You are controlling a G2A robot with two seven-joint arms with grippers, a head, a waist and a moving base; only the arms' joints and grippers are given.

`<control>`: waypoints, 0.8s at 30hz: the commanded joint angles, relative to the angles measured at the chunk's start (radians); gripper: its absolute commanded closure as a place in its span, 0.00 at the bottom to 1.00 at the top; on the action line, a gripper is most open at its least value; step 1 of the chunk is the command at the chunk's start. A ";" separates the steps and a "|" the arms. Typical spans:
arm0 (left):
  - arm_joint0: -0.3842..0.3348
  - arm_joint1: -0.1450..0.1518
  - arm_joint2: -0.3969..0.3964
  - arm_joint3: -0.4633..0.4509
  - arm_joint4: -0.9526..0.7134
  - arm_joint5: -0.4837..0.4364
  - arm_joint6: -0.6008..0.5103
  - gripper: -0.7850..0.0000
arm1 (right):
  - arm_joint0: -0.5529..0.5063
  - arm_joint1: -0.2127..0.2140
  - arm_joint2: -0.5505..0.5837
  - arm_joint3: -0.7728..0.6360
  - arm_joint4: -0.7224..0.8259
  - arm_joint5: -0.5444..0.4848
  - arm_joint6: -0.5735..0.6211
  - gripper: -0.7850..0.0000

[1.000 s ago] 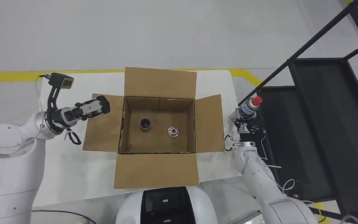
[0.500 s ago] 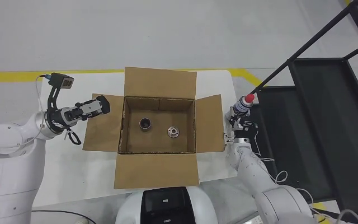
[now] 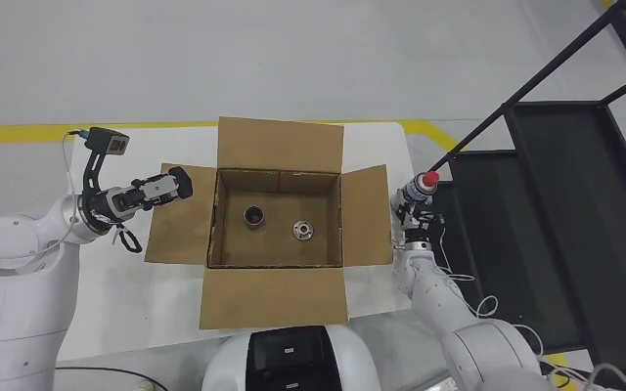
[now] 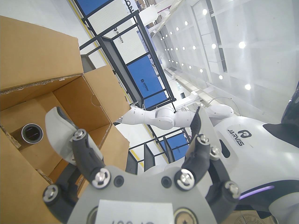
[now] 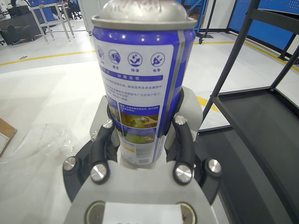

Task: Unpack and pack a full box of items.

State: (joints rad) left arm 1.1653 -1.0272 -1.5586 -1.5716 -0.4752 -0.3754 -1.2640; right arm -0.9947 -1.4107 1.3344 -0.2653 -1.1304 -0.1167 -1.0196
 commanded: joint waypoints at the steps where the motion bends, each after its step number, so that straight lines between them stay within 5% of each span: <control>1: 0.000 0.000 0.000 0.000 0.000 0.000 0.000 0.00 | -0.002 0.000 -0.001 0.003 0.000 0.002 -0.007 0.00; 14: 0.000 0.000 0.000 0.000 0.000 0.000 0.000 0.00 | -0.048 0.015 -0.013 -0.022 -0.048 -0.018 -0.125 0.00; 24: 0.000 0.000 0.000 0.000 0.000 0.000 0.000 0.00 | -0.161 0.079 -0.010 -0.082 -0.181 -0.057 -0.282 0.00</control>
State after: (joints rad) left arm 1.1653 -1.0272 -1.5586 -1.5716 -0.4752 -0.3754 -1.2640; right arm -1.1385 -1.3415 1.3239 -0.3357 -1.2911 -0.1638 -1.2870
